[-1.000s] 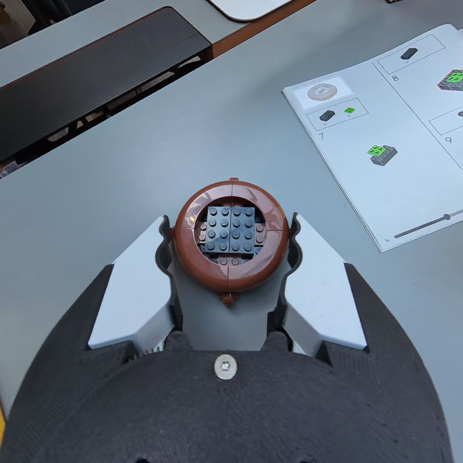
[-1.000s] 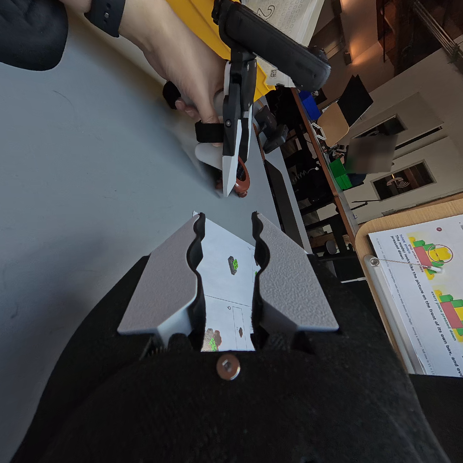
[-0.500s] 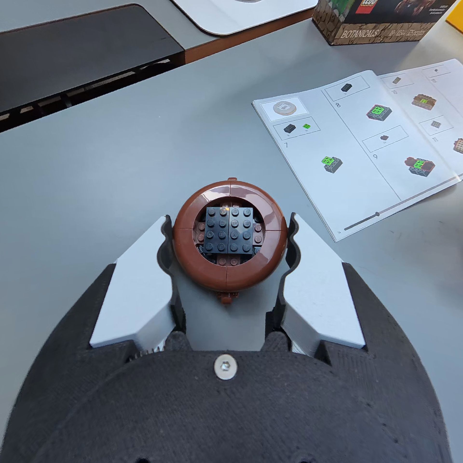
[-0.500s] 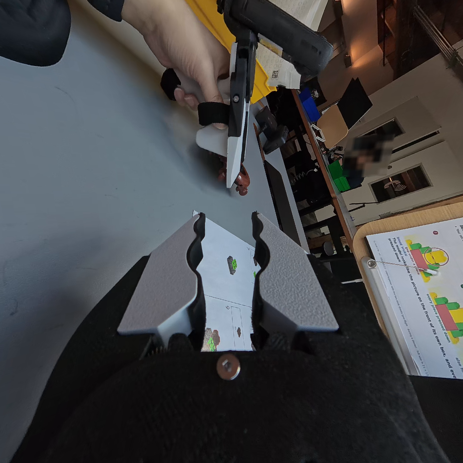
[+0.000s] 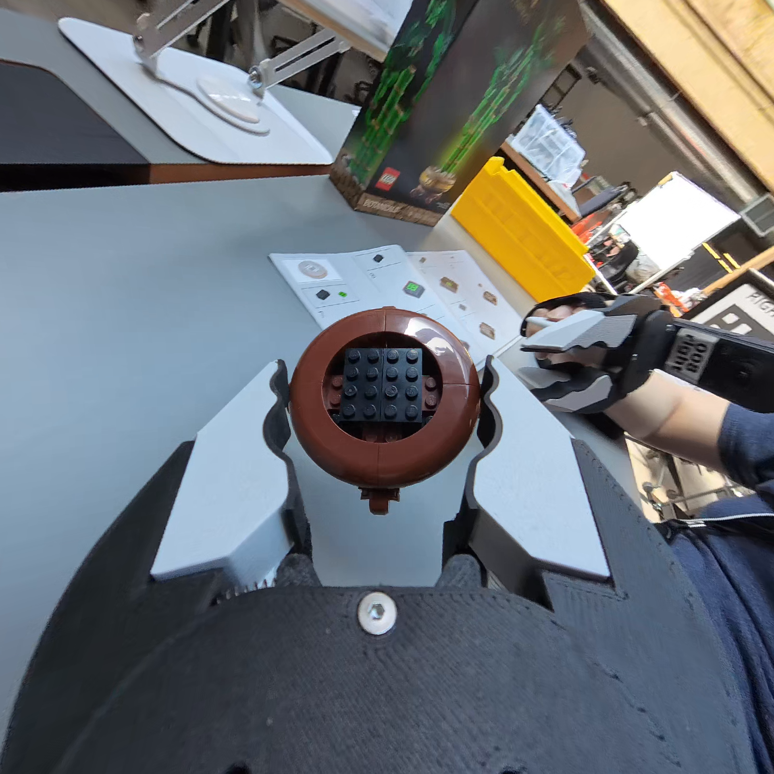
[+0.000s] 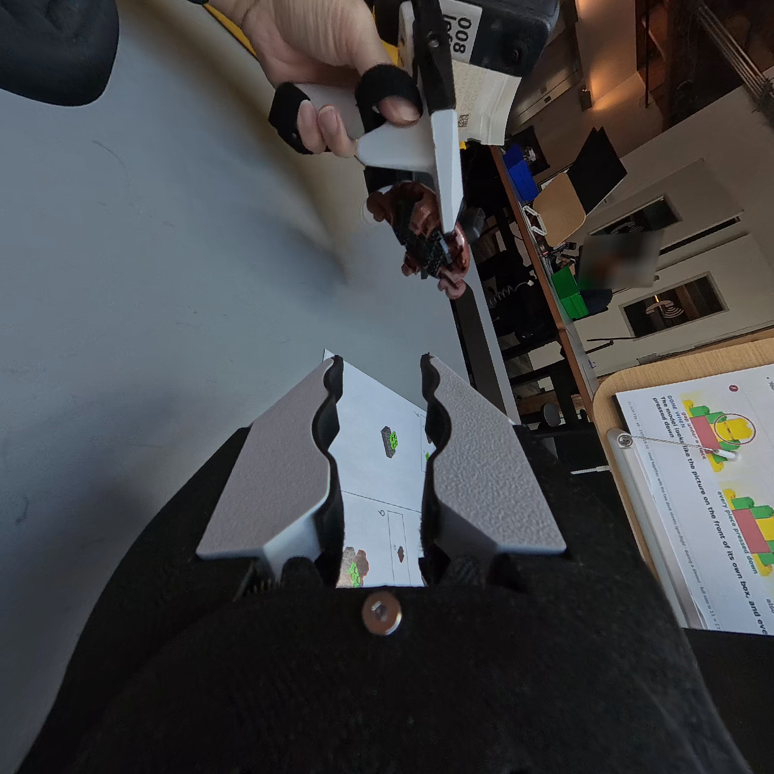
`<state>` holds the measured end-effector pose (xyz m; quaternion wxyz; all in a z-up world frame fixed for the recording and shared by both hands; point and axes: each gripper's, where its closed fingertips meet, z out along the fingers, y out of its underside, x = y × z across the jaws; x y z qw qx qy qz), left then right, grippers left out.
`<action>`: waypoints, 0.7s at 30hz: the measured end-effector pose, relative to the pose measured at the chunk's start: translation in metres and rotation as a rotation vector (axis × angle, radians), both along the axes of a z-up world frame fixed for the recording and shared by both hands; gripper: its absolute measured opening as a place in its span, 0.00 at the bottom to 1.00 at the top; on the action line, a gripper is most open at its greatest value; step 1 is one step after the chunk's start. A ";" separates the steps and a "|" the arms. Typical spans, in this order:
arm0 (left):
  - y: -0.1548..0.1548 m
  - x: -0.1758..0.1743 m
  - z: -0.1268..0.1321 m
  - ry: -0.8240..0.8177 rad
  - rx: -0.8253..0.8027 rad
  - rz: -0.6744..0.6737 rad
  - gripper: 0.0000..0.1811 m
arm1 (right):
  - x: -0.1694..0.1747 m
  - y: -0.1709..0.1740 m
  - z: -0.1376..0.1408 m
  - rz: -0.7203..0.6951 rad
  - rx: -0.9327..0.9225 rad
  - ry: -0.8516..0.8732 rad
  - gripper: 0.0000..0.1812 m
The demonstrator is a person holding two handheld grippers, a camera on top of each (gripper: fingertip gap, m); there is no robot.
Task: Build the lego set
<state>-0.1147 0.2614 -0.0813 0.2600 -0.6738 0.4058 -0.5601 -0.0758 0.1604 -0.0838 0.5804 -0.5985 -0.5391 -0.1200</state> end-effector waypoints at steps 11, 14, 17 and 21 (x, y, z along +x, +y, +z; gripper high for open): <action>-0.080 -0.034 0.080 -0.434 -0.049 -0.469 0.50 | -0.002 -0.001 -0.003 0.009 -0.001 -0.015 0.21; -0.095 -0.044 0.091 -0.497 -0.029 -0.549 0.50 | -0.003 -0.001 -0.003 0.010 -0.001 -0.018 0.21; -0.102 -0.049 0.095 -0.529 -0.016 -0.586 0.50 | -0.002 -0.001 -0.003 0.011 -0.003 -0.019 0.21; -0.107 -0.048 0.090 -0.506 -0.003 -0.608 0.50 | -0.004 -0.001 -0.005 0.015 -0.010 -0.018 0.21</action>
